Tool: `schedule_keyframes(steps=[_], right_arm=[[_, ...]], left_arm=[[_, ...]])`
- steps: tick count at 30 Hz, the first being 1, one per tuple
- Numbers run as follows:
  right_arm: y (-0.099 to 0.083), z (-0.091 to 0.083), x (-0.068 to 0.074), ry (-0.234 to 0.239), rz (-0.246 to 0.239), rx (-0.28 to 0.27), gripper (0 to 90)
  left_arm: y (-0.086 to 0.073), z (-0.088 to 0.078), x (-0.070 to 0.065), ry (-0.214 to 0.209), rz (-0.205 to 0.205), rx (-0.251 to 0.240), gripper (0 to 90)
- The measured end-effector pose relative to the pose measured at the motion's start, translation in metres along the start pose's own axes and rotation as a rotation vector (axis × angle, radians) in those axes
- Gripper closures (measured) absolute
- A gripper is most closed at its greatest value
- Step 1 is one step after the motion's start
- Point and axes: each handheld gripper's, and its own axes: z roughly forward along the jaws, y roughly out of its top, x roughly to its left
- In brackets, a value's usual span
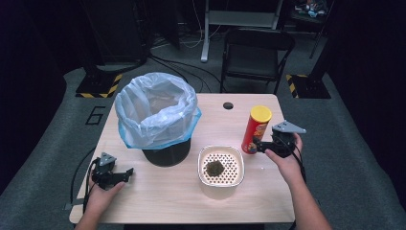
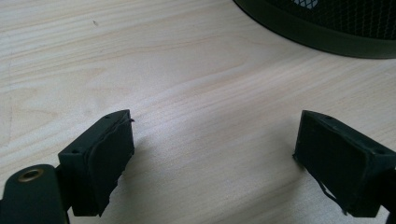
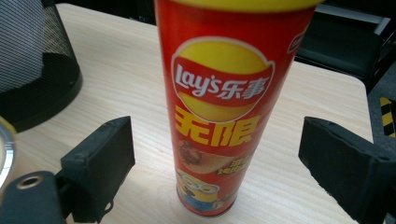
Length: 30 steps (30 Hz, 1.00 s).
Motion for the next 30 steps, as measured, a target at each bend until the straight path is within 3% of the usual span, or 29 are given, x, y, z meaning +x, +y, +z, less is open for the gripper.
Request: schedule_keyframes(steps=[11, 15, 23, 30], right_arm=[[-0.014, 0.026, -0.003, -0.006, 0.023, -0.012, 14.1], [-0.023, 0.038, -0.001, -0.008, 0.031, 0.013, 14.4], [-0.025, 0.052, 0.006, -0.045, -0.017, 0.027, 16.8], [-0.029, 0.056, 0.007, -0.054, -0.010, 0.027, 23.4]], left_arm=[[0.000, 0.000, 0.000, -0.001, 0.000, 0.000, 11.5], [0.000, 0.000, 0.000, -0.001, 0.000, 0.000, 11.5], [0.000, 0.000, 0.000, -0.001, 0.000, 0.001, 11.5], [-0.001, 0.001, -0.001, 0.008, -0.007, -0.012, 11.6]])
